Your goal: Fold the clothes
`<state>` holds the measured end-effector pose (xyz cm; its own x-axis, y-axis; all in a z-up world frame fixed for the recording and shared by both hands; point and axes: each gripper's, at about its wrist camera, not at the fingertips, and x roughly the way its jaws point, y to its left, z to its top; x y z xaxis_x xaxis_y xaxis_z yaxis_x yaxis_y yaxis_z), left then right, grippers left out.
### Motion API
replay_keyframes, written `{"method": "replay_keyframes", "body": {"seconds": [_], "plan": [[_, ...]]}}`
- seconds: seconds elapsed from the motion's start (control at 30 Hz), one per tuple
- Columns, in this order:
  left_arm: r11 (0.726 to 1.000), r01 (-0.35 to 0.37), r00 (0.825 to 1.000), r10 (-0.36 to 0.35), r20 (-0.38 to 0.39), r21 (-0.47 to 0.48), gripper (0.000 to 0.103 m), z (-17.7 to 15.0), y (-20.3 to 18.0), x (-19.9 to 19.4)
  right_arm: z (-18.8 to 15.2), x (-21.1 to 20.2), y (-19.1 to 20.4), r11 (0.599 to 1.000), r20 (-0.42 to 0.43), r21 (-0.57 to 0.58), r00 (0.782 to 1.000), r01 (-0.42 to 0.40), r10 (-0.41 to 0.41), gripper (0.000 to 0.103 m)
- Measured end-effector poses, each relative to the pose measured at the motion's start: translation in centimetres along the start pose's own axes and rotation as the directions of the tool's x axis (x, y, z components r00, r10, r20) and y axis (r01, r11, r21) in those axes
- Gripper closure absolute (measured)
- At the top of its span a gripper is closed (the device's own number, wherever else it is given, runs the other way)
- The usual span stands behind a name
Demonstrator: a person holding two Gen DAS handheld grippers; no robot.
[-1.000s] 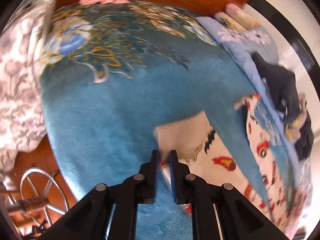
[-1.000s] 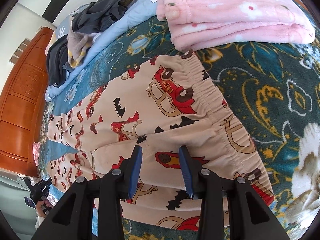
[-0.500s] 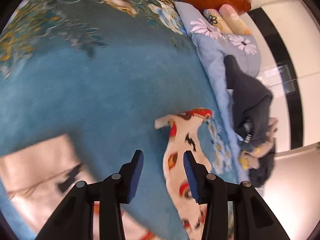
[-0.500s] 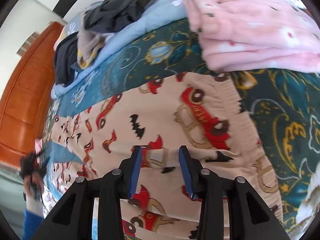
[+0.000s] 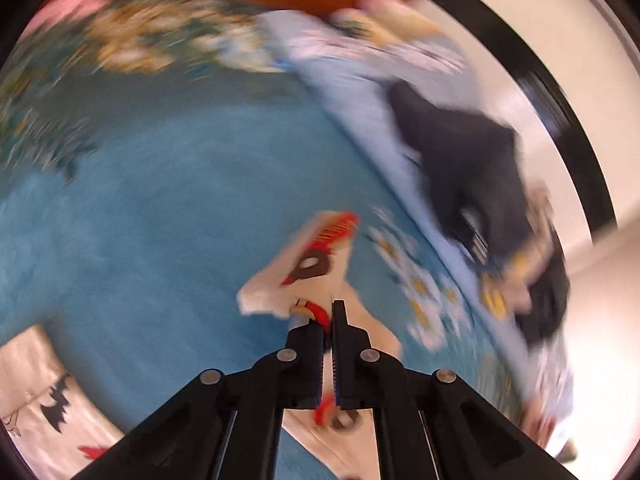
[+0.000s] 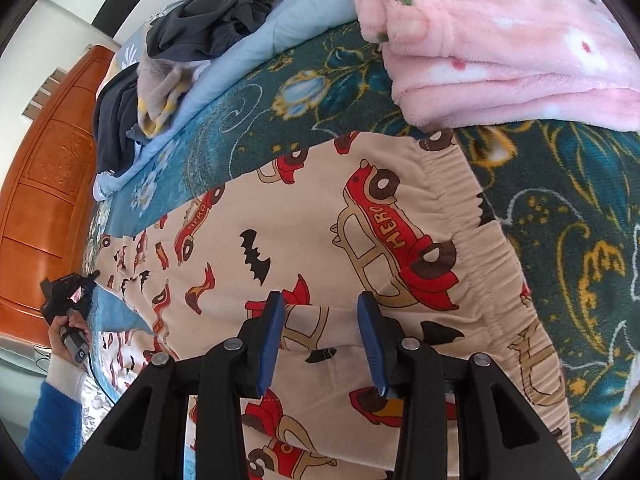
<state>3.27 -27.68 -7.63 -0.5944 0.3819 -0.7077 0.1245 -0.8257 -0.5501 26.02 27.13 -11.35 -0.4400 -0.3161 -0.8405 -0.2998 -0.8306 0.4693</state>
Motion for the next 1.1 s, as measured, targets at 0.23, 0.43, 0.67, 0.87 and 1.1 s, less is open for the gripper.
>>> {"method": "replay_keyframes", "body": {"seconds": [0.23, 0.43, 0.67, 0.87, 1.1], "plan": [[0.901, 0.022, 0.981, 0.063, -0.181, 0.433, 0.100, -8.6, -7.9, 1.7, 0.2, 0.7, 0.2, 1.000, 0.001, -0.003, 1.000, -0.005, 0.005, 0.064], [0.925, 0.030, 0.968, 0.068, -0.241, 0.380, 0.091, -10.2, -6.7, 1.9, 0.2, 0.9, 0.2, 1.000, 0.000, -0.009, 1.000, -0.012, 0.012, 0.064], [0.986, 0.167, 0.962, -0.165, -0.217, -0.009, 0.045, -7.8, -2.2, 0.1, 0.2, 1.0, 0.0, 1.000, 0.002, -0.003, 1.000, -0.024, 0.024, 0.064], [0.982, 0.148, 0.964, -0.170, -0.204, -0.121, 0.063, -7.0, -0.7, 1.3, 0.4, 1.2, 0.3, 1.000, 0.001, -0.007, 1.000, -0.023, 0.023, 0.064], [0.993, 0.117, 0.986, -0.118, -0.116, -0.010, 0.093, -5.9, -1.6, 0.1, 0.4, 1.3, 0.3, 1.000, -0.002, -0.007, 1.000, -0.018, 0.018, 0.064]]}}
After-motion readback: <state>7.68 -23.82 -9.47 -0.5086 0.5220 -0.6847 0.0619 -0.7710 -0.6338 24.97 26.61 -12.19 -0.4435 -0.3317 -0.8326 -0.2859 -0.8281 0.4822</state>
